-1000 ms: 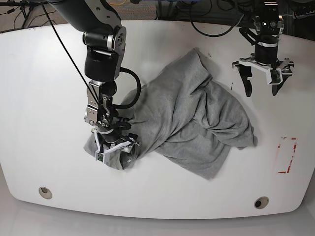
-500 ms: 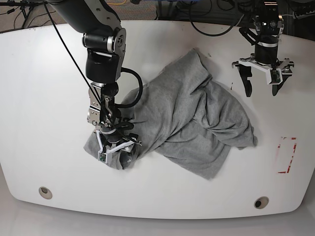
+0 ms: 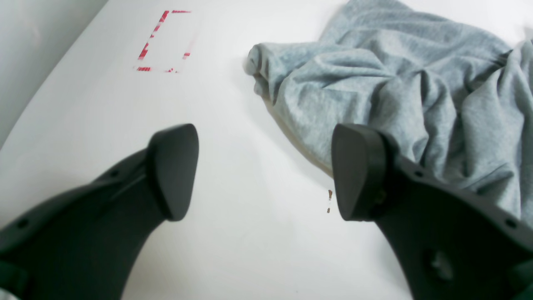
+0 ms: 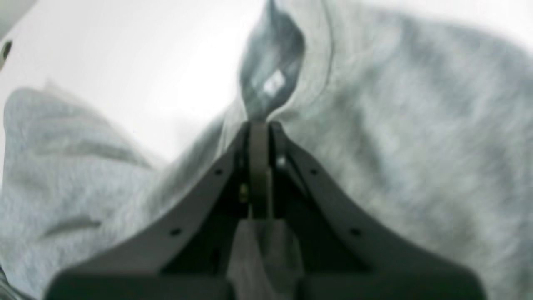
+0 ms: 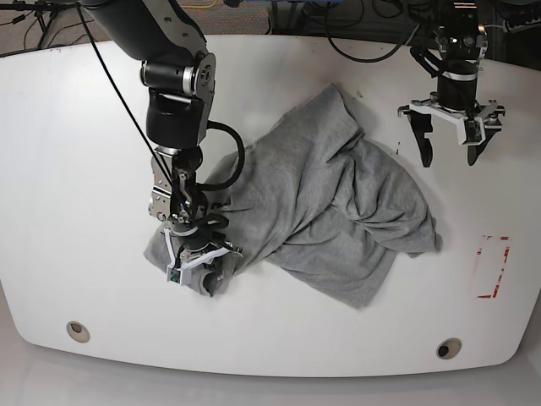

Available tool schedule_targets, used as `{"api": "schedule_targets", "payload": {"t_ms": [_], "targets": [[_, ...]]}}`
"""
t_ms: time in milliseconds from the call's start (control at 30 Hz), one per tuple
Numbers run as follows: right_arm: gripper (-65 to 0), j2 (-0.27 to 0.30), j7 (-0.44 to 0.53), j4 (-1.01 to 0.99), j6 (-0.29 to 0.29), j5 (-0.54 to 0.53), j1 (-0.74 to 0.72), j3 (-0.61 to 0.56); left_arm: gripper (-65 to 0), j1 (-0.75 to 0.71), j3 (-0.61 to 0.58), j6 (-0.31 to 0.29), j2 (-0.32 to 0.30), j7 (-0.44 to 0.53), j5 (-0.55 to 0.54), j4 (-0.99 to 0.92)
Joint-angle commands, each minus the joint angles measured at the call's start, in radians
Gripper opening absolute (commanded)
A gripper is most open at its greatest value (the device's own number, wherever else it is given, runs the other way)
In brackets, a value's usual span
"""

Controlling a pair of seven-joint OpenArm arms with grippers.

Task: Fold the T-shirt properly
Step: 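Close the right gripper on the hem corner and lift it, then move the left gripper to the opposite hem corner and grasp it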

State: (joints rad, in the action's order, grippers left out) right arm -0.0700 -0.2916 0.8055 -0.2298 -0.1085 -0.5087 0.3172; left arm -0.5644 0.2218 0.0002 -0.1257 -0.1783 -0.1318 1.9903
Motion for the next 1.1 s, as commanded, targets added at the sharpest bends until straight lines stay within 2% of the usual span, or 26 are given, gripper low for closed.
{"api": "schedule_targets", "payload": {"t_ms": [0, 367, 433, 633, 767, 1067], "targets": [[-65.0, 0.002, 0.023, 0.027, -0.013, -0.007, -0.040, -0.003, -17.9, 0.000, 0.003, 0.005, -0.010, 0.031, 0.001, 0.023], [-65.0, 0.022, -0.013, 0.153, -0.009, -0.001, -0.042, 0.030, -17.9, 0.046, 0.006, 0.007, -0.021, 0.004, -0.031, 0.035], [-65.0, 0.026, -0.060, 0.276, -0.009, -0.004, -0.001, 0.035, -18.3, 0.120, 0.020, 0.009, -0.026, -0.023, -0.100, 0.032], [-65.0, 0.033, -0.108, 0.468, -0.008, -0.007, 0.085, 0.036, -18.5, 0.208, 0.032, 0.011, -0.034, -0.057, -0.173, 0.026], [-65.0, 0.034, -0.125, 0.570, -0.008, -0.006, 0.147, 0.026, -18.7, 0.235, 0.038, 0.007, -0.030, -0.051, -0.138, 0.014], [-65.0, 0.026, -0.133, 0.626, -0.006, -0.001, 0.180, 0.018, -18.7, 0.220, 0.029, 0.008, -0.020, -0.037, -0.084, 0.022]]}}
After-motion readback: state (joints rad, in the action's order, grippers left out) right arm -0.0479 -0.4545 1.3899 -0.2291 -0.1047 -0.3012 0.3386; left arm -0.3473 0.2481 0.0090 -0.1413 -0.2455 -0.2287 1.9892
